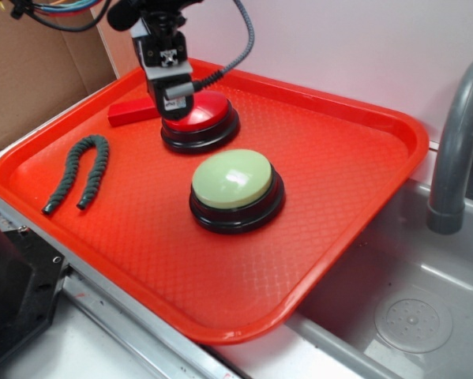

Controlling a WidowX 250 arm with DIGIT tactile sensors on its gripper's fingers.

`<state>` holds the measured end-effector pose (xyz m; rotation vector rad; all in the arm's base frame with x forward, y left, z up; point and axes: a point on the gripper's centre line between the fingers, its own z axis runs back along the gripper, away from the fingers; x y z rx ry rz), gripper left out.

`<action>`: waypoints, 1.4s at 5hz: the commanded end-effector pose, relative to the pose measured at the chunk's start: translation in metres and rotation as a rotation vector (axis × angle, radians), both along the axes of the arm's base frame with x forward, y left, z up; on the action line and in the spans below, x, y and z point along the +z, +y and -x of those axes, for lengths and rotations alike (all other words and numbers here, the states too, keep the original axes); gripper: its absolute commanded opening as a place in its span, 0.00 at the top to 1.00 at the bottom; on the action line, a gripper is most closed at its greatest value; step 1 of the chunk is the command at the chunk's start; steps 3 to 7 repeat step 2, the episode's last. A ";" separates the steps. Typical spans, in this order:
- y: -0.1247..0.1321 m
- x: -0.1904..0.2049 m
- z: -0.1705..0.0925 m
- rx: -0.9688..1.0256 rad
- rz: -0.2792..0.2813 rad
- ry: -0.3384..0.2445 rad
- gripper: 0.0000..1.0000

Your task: Push the green button.

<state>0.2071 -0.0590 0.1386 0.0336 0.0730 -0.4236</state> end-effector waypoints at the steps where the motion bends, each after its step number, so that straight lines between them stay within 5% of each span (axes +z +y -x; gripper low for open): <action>1: -0.001 0.015 -0.013 -0.012 0.017 -0.047 0.00; 7: -0.002 0.016 -0.012 -0.028 0.019 -0.052 0.00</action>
